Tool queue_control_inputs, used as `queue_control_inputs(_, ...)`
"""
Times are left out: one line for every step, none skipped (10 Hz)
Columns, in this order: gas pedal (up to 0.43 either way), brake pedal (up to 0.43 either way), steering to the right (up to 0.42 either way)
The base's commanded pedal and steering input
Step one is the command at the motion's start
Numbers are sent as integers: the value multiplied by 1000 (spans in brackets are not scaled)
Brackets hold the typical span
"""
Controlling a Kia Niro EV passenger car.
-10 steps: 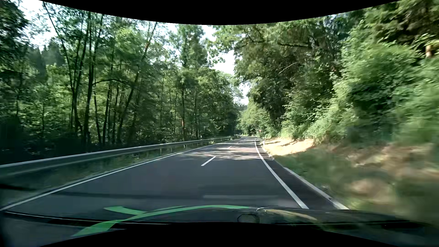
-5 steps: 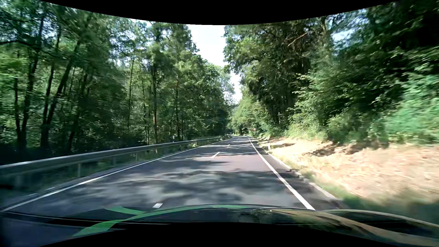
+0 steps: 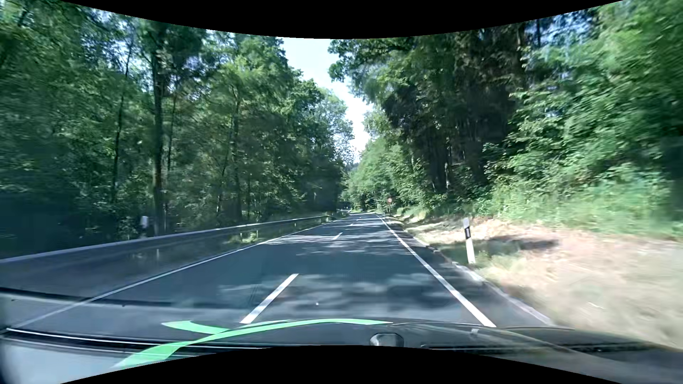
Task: Follow the waypoints while adhering to traffic rules and regulations
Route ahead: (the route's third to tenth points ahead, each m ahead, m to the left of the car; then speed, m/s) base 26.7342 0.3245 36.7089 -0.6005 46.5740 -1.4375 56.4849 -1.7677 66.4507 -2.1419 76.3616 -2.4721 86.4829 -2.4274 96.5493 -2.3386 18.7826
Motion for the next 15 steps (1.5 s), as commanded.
queue_control_inputs(220,0,15)
queue_control_inputs(220,0,14)
queue_control_inputs(220,0,13)
queue_control_inputs(220,0,11)
queue_control_inputs(220,0,7)
queue_control_inputs(220,0,6)
queue_control_inputs(220,0,6)
queue_control_inputs(220,0,6)
queue_control_inputs(220,0,6)
queue_control_inputs(197,0,3)
queue_control_inputs(150,0,2)
queue_control_inputs(150,0,0)
queue_control_inputs(150,0,-1)
queue_control_inputs(138,0,-2)
queue_control_inputs(110,0,-6)
